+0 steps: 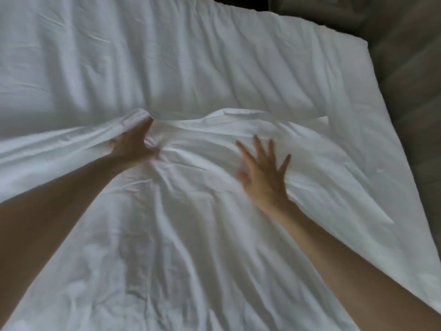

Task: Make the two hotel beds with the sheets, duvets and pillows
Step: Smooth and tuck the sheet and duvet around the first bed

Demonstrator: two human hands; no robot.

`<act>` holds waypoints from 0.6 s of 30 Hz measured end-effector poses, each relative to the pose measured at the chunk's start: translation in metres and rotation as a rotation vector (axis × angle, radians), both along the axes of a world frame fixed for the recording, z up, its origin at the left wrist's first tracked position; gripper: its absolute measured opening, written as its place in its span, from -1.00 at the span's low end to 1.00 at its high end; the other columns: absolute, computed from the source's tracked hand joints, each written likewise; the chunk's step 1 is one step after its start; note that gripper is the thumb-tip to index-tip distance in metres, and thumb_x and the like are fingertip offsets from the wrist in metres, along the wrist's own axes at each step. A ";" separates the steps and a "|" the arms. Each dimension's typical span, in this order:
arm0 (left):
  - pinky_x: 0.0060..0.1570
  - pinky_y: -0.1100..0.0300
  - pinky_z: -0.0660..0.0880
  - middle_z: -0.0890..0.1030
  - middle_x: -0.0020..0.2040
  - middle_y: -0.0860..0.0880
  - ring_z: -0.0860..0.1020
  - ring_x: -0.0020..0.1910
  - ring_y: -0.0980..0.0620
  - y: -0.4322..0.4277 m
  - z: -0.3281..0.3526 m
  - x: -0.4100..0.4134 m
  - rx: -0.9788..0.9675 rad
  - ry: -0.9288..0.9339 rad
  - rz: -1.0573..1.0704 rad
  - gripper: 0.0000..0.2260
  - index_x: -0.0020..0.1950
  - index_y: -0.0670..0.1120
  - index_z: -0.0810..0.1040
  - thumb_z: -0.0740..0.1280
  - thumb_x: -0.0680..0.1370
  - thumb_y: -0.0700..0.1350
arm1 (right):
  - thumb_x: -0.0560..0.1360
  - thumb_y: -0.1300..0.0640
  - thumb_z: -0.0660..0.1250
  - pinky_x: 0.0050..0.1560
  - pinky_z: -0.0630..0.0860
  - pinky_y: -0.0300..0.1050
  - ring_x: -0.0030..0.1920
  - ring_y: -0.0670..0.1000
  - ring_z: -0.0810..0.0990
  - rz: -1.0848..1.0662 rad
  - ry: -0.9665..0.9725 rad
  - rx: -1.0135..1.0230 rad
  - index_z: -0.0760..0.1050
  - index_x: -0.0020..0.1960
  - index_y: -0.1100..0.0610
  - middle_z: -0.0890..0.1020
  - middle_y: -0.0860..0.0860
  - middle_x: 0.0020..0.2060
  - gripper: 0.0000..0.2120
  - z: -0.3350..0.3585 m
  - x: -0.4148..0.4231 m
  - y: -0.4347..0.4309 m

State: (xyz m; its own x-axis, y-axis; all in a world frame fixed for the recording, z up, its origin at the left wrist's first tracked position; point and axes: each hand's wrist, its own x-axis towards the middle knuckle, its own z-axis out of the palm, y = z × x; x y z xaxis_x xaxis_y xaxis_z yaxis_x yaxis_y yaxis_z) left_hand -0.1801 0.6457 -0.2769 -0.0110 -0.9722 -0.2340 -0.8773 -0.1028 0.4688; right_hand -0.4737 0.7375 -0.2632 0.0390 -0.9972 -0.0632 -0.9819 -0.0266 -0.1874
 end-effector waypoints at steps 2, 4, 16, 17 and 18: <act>0.39 -0.22 0.09 0.16 0.54 -0.01 0.13 0.51 -0.11 -0.001 -0.003 -0.006 -0.002 -0.002 -0.009 -0.28 0.56 0.11 0.09 0.40 0.50 0.05 | 0.55 -0.03 0.22 0.37 -0.26 0.49 0.57 0.16 -0.09 0.239 0.046 -0.085 0.10 0.52 -0.25 0.04 -0.03 0.58 -0.40 -0.009 0.017 0.015; 0.32 -0.42 0.13 0.03 0.50 0.05 0.06 0.49 -0.22 -0.007 -0.001 -0.008 0.062 -0.050 -0.005 -0.20 0.52 0.32 -0.03 0.42 0.47 0.07 | 0.49 -0.17 0.22 0.36 -0.25 0.51 0.57 0.18 -0.04 0.375 0.128 -0.106 0.16 0.50 -0.28 0.11 -0.03 0.57 -0.41 -0.019 0.016 0.012; 0.30 -0.46 0.12 0.12 0.49 -0.24 0.06 0.48 -0.36 -0.028 -0.009 -0.044 0.270 -0.199 0.088 -0.30 0.43 0.23 0.16 0.29 0.31 0.22 | 0.30 -0.58 0.15 0.31 -0.20 0.60 0.46 0.41 -0.38 -0.486 0.006 0.466 -0.27 0.51 -0.32 -0.35 -0.12 0.53 -0.03 0.000 -0.124 -0.015; 0.33 -0.45 0.07 0.11 0.50 -0.23 0.03 0.49 -0.34 -0.019 -0.005 -0.058 0.225 -0.186 0.131 -0.40 0.44 0.19 0.21 0.28 0.43 0.19 | 0.38 -0.49 0.18 0.33 -0.22 0.56 0.48 0.37 -0.35 -0.445 -0.007 0.416 -0.19 0.53 -0.30 -0.30 -0.08 0.55 -0.12 0.003 -0.119 -0.013; 0.35 -0.42 0.05 0.10 0.51 -0.21 0.04 0.49 -0.32 -0.009 -0.002 -0.073 0.174 -0.181 0.167 -0.49 0.45 0.14 0.24 0.25 0.52 0.09 | 0.46 -0.40 0.20 0.37 -0.23 0.51 0.51 0.31 -0.30 -0.372 -0.007 0.324 -0.09 0.54 -0.28 -0.22 -0.04 0.57 -0.23 0.006 -0.115 -0.012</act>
State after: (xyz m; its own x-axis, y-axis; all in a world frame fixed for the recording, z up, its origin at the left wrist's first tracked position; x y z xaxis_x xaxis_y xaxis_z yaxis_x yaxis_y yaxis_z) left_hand -0.2535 0.6368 -0.2785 0.2025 -0.9020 -0.3812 -0.9092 -0.3178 0.2690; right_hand -0.5885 0.7255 -0.2571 -0.3146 -0.8725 -0.3739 -0.9123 0.3867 -0.1350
